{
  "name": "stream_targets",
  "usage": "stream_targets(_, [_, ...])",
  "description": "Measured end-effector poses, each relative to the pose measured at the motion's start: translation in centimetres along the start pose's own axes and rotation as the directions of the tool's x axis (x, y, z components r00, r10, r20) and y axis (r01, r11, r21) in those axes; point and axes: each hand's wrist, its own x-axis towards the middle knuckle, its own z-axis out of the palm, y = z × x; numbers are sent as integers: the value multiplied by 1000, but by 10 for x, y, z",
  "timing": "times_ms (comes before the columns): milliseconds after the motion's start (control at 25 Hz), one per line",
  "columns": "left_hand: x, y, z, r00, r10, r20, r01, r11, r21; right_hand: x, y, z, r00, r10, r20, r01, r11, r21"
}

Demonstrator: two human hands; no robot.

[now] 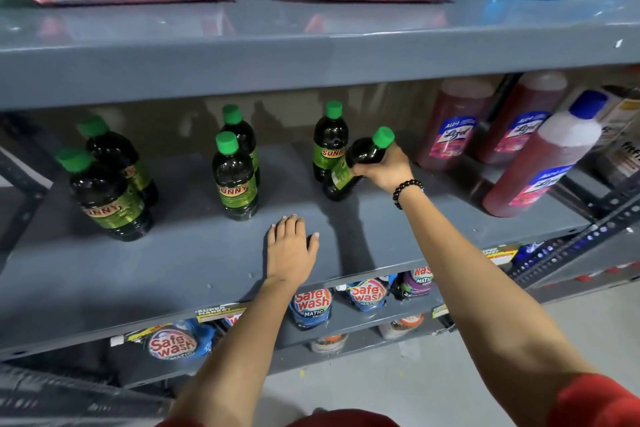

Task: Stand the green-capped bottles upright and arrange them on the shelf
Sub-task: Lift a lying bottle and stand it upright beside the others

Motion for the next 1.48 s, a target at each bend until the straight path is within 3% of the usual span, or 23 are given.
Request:
stream_targets(240, [0, -1, 1, 1000, 10, 9, -10, 1000, 4, -2, -19, 23, 987, -32, 160, 53, 991, -126])
stream_targets(440, [0, -1, 0, 1000, 8, 9, -8, 1000, 22, -1, -35, 29, 968, 37, 247, 33, 961, -273])
stream_targets(560, [-1, 0, 0, 1000, 11, 6, -11, 1000, 28, -3, -42, 35, 978, 45, 205, 16, 958, -286])
stream_targets(640, [-1, 0, -1, 1000, 7, 6, -7, 1000, 17, -7, -50, 35, 998, -12, 55, 24, 972, -232])
stream_targets(720, [-1, 0, -2, 1000, 8, 6, -8, 1000, 19, -10, -61, 30, 991, -121, -53, 99, 946, -310])
stream_targets(840, [-2, 0, -3, 1000, 14, 6, -14, 1000, 15, -13, -71, 22, 973, -231, 14, 209, 851, -481])
stream_targets(1120, [-1, 0, -2, 1000, 18, 17, -18, 1000, 10, -13, -79, 7, 937, -237, 258, 344, 768, -541])
stream_targets(1320, [-2, 0, -4, 999, 22, 42, -23, 1000, 21, -13, -76, 11, 963, -256, 82, 255, 774, -579])
stream_targets(1480, [-2, 0, -5, 999, 19, 45, -20, 1000, 19, -9, -79, 5, 948, -262, 180, 317, 734, -600])
